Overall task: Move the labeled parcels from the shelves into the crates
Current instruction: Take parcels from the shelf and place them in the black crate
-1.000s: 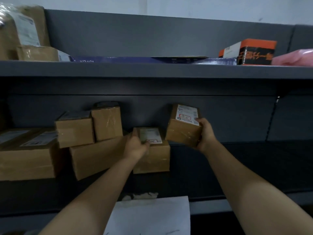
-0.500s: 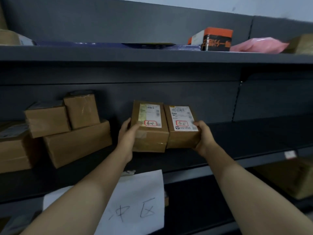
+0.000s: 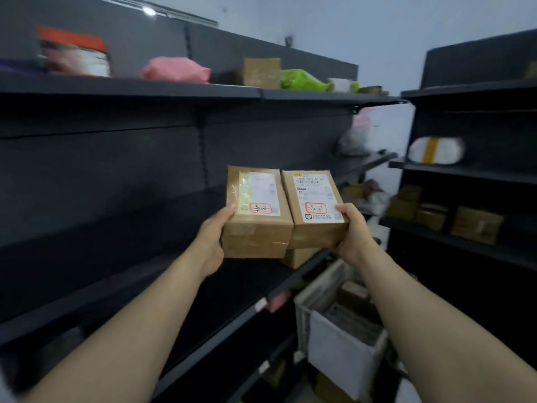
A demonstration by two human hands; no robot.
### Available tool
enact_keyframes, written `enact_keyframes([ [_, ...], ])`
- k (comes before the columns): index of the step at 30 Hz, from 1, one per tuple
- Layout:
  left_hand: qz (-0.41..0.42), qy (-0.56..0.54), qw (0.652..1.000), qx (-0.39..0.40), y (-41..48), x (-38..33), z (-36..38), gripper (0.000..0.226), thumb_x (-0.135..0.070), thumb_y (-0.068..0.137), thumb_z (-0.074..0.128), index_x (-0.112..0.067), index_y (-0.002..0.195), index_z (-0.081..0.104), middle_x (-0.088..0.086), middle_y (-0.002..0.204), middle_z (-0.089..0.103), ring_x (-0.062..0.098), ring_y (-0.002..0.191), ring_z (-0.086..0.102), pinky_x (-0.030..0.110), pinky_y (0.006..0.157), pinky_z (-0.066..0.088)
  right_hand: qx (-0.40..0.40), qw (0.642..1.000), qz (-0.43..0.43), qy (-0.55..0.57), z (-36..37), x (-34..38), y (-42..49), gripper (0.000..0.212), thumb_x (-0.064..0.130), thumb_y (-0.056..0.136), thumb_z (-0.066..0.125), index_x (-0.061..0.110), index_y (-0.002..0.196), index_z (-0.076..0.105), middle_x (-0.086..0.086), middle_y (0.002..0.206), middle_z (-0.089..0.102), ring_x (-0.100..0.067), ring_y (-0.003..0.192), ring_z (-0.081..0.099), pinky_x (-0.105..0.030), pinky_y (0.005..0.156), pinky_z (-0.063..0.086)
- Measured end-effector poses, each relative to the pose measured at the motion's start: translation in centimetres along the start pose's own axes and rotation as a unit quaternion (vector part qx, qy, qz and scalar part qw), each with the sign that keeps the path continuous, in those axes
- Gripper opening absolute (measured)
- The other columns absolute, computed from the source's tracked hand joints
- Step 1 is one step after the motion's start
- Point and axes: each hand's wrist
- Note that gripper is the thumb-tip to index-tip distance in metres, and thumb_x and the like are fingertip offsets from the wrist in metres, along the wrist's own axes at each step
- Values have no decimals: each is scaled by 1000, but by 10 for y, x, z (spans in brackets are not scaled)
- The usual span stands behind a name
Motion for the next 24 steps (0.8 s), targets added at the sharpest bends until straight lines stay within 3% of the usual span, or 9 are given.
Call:
enact_keyframes([
  [4,-138,67,982,105,13,47,110,37,-60,82,52,-31,104,60,2,104,67,27,101,58,54,97,31,-100,995,11,1,-120,32,-9,24,30,90,51,14,102,64,-7,90,74,-23,87,67,-39,86,51],
  [7,-190,111,961,168,29,83,178,66,-72,65,61,-37,120,54,3,119,60,30,110,54,58,90,39,-169,985,19,4,-198,43,-18,23,32,91,55,14,101,64,-6,83,76,-22,84,68,-38,84,53],
  [10,-211,130,946,209,41,118,244,54,-60,73,66,-36,120,52,4,117,62,27,104,57,52,95,41,-224,974,33,9,-263,47,-24,25,33,91,58,14,106,63,-7,88,75,-22,86,68,-38,86,53],
  [14,-226,135,941,214,67,166,315,45,-47,81,63,-31,121,52,8,114,62,27,99,57,37,72,45,-281,957,66,10,-327,48,-14,24,35,91,60,14,102,63,-8,82,76,-23,86,69,-39,82,55],
  [17,-215,140,941,220,97,204,351,50,-44,82,63,-33,128,46,5,108,59,24,92,56,32,62,43,-324,942,91,-10,-364,41,10,23,35,91,60,14,100,63,-10,84,75,-25,86,68,-42,82,55],
  [18,-200,148,943,220,110,219,362,55,-43,81,65,-36,131,41,4,112,56,24,92,55,34,64,45,-336,937,95,-19,-378,34,21,23,34,92,59,14,102,64,-11,90,74,-27,88,68,-43,85,54],
  [20,-163,201,939,227,142,254,384,77,-45,76,70,-42,141,29,5,131,41,28,106,51,44,81,51,-365,924,99,-52,-409,17,47,31,31,91,62,15,117,60,-13,103,72,-30,94,68,-44,83,55],
  [22,-132,289,917,241,168,291,403,85,-44,77,71,-42,145,21,4,140,25,32,121,40,50,99,43,-411,900,116,-83,-437,-4,67,55,28,86,68,17,136,48,-14,118,65,-32,98,66,-42,75,56],
  [24,-127,336,895,263,183,331,420,86,-45,77,71,-43,145,19,2,142,22,32,125,35,50,104,38,-452,871,147,-124,-468,-37,80,76,31,78,75,20,144,38,-12,132,54,-33,109,60,-46,83,54],
])
Point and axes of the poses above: each hand's wrist, its own y-axis towards the middle knuckle, its own z-axis out of the palm, x = y × z
